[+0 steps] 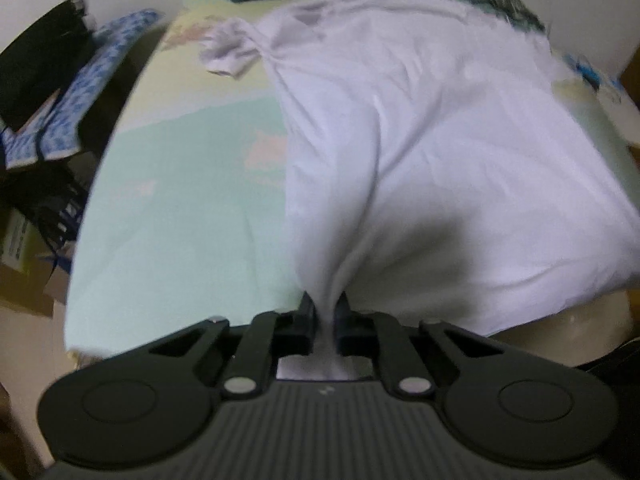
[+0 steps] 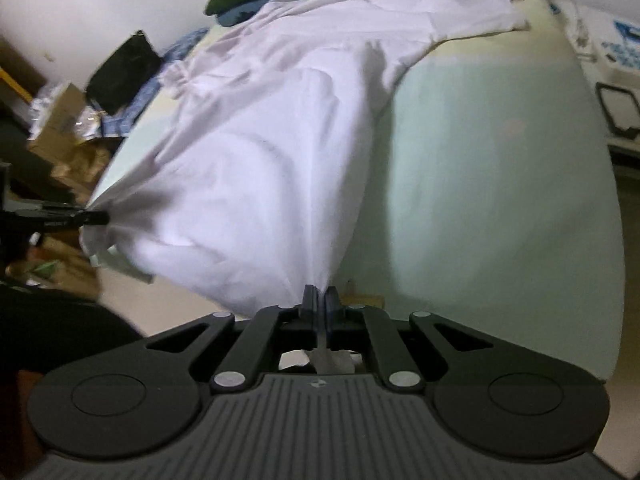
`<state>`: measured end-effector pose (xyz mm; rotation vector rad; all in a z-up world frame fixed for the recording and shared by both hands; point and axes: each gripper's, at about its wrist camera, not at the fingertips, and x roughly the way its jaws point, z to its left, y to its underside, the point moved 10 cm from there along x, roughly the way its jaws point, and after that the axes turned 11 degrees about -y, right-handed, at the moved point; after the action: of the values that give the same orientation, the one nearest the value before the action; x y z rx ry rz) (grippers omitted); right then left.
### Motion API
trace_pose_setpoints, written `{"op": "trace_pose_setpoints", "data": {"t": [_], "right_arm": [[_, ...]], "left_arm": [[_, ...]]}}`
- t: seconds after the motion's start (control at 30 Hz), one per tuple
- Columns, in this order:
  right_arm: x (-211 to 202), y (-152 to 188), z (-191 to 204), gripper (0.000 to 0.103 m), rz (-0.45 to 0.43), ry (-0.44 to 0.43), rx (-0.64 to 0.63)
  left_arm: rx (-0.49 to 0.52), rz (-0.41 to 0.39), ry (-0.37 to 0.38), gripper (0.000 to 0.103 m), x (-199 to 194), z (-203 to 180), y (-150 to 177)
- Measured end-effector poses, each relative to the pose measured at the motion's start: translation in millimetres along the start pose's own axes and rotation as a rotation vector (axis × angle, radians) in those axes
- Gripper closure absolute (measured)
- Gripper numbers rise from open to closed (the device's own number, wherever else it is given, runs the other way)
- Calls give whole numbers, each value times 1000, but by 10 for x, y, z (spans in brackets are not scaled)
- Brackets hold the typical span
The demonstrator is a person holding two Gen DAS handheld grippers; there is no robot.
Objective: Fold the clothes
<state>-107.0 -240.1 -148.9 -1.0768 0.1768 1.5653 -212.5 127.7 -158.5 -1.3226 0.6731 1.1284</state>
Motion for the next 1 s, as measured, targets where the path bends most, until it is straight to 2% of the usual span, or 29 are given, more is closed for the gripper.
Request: {"op": "trace_pose_setpoints", "data": {"t": [0.2, 0.33, 0.43, 0.53, 0.6, 0.63, 0.67, 0.73, 0.8, 0.87, 0.9, 0.93, 0.97, 1.0], "right_arm": [[-90, 199, 154, 99, 103, -56, -61], [-41, 312, 139, 101, 161, -62, -73], [96, 390, 67, 102, 190, -30, -95], [219, 452, 21, 101, 218, 29, -130], [191, 451, 36, 100, 263, 35, -145], [175, 450, 44, 94, 286, 38, -153], [117, 396, 59, 90, 289, 27, -155], [-4, 284, 90, 88, 292, 3, -158], [-107, -1, 126, 82, 195, -17, -159], [-89, -266, 146, 75, 109, -39, -145], [-39, -384, 153, 75, 76, -49, -139], [11, -501, 159, 74, 44, -60, -134], [130, -573, 170, 73, 37, -47, -135], [253, -641, 180, 73, 32, -33, -137]], "left_arm": [[-54, 13, -29, 96, -65, 184, 156], [-89, 22, -49, 96, -109, 307, 262], [-98, 56, -59, 96, -1, 294, 377], [-64, 96, -22, 96, 77, 184, 517], [-22, 107, -3, 89, 51, 172, 587], [-6, 105, -5, 79, 18, 230, 598], [10, 103, -7, 79, -15, 288, 608], [18, 88, -21, 77, -86, 443, 565], [-25, 47, -53, 77, -169, 686, 383], [-40, -7, -80, 73, -101, 718, 69], [-45, -36, -92, 68, -51, 710, -102], [-50, -64, -104, 50, -1, 702, -274], [-54, -93, -117, 37, 47, 695, -445], [-59, -122, -129, 33, 95, 687, -617]]}}
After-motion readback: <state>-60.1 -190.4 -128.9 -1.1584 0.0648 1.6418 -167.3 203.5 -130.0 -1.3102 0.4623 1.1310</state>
